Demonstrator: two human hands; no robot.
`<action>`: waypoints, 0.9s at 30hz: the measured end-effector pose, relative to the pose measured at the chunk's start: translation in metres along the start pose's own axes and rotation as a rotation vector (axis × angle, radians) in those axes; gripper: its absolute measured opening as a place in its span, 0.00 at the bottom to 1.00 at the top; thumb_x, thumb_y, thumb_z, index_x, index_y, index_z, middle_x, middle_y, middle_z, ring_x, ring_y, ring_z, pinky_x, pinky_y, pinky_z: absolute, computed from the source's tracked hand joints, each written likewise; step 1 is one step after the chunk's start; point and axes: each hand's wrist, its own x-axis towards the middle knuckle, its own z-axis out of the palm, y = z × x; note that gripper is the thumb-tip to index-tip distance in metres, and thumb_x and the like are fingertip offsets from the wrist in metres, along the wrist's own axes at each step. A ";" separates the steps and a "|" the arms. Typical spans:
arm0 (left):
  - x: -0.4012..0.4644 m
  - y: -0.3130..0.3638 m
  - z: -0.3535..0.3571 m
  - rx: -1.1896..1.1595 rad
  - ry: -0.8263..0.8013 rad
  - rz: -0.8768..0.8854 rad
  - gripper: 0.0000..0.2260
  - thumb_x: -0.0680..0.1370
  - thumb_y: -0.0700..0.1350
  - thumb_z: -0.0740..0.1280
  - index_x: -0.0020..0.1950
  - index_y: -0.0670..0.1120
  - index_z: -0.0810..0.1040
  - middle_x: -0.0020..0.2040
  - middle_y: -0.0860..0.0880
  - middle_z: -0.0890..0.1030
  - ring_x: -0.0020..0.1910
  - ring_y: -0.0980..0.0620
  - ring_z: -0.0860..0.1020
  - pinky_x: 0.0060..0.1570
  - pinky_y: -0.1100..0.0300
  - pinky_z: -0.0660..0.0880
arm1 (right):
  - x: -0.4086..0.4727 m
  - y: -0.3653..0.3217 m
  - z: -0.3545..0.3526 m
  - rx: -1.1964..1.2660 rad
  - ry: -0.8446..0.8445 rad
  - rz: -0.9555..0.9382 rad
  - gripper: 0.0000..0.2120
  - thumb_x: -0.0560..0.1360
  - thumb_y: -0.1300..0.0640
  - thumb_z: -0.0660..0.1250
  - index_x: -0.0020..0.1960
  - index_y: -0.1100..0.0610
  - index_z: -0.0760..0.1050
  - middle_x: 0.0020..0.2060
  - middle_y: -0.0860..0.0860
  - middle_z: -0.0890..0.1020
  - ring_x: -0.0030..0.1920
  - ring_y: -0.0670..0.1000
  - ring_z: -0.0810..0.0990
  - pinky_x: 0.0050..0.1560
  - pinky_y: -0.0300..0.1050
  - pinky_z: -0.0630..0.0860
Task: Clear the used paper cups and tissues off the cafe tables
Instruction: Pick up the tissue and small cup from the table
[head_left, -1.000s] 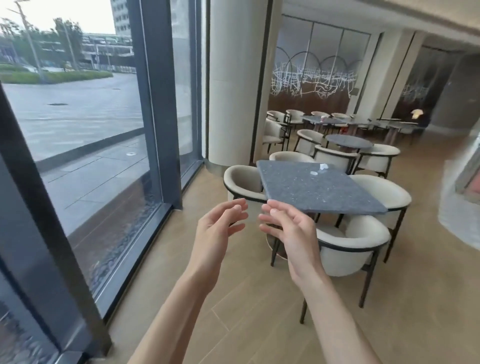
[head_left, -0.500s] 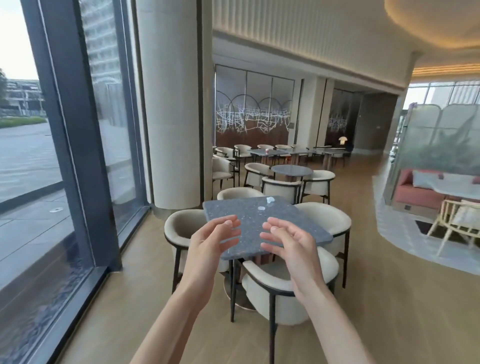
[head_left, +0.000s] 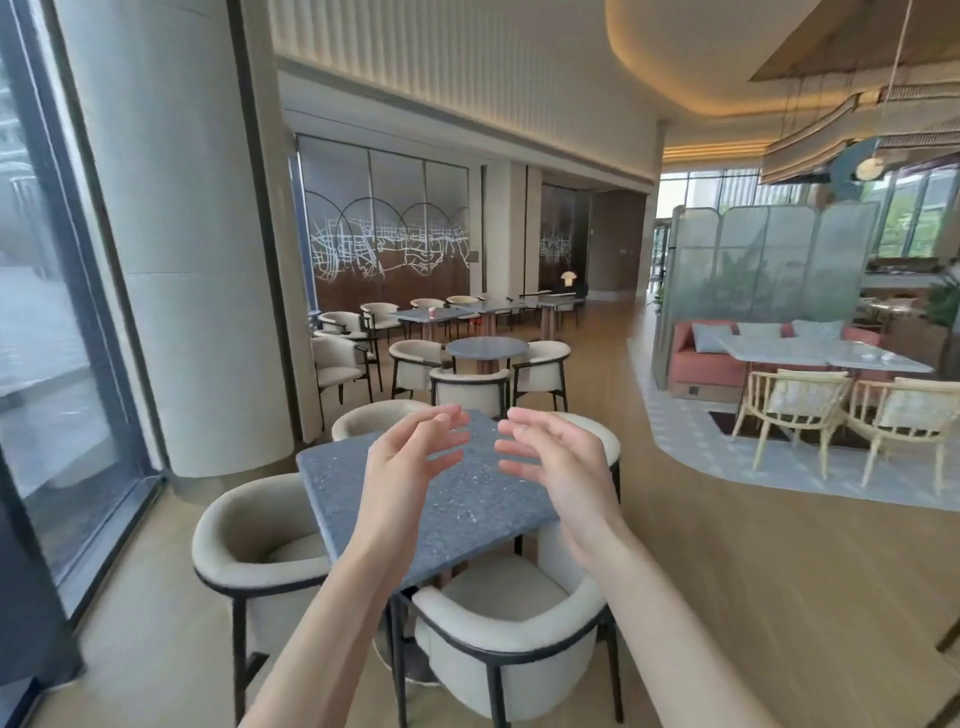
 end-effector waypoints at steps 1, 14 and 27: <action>0.009 -0.006 0.007 -0.010 -0.011 -0.009 0.11 0.83 0.40 0.62 0.56 0.43 0.84 0.52 0.49 0.87 0.55 0.48 0.84 0.58 0.52 0.79 | 0.011 0.005 -0.006 -0.007 0.008 -0.002 0.07 0.80 0.61 0.67 0.55 0.57 0.82 0.48 0.54 0.87 0.52 0.54 0.86 0.54 0.50 0.83; 0.125 -0.134 0.205 -0.018 -0.111 -0.088 0.11 0.83 0.39 0.62 0.57 0.41 0.83 0.52 0.45 0.87 0.54 0.48 0.84 0.61 0.49 0.79 | 0.168 0.060 -0.189 -0.005 0.111 -0.011 0.10 0.81 0.62 0.65 0.60 0.60 0.81 0.48 0.53 0.87 0.51 0.51 0.86 0.50 0.43 0.83; 0.256 -0.244 0.447 -0.034 -0.187 -0.161 0.11 0.82 0.40 0.62 0.57 0.42 0.84 0.53 0.47 0.86 0.56 0.48 0.84 0.60 0.50 0.79 | 0.359 0.081 -0.407 -0.044 0.176 0.041 0.09 0.80 0.61 0.66 0.58 0.58 0.81 0.50 0.53 0.87 0.50 0.51 0.86 0.55 0.49 0.83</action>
